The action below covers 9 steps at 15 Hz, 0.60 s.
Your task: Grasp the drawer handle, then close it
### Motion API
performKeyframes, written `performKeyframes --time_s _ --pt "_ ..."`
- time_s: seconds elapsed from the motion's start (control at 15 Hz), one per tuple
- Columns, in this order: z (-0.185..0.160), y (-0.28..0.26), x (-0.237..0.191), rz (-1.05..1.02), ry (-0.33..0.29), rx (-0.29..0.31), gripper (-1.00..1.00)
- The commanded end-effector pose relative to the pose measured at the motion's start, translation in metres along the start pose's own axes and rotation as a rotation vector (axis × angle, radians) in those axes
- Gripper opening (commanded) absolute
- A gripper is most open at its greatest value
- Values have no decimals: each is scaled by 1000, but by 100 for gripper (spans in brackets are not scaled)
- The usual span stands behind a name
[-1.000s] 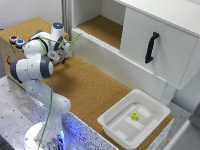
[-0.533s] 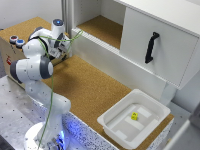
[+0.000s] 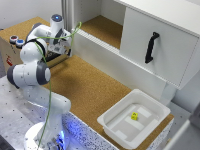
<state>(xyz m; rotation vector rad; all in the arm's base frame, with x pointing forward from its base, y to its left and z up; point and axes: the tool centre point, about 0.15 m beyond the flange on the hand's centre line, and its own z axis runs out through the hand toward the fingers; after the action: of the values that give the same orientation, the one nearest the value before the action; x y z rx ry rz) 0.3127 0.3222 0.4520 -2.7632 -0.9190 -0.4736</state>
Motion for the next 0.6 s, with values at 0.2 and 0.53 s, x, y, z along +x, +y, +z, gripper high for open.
performKeyframes --time_s 0.2,0.53 --pt "-13 -12 4 -56 -59 -55 100" --pt "-28 -24 -5 -103 1 0 100"
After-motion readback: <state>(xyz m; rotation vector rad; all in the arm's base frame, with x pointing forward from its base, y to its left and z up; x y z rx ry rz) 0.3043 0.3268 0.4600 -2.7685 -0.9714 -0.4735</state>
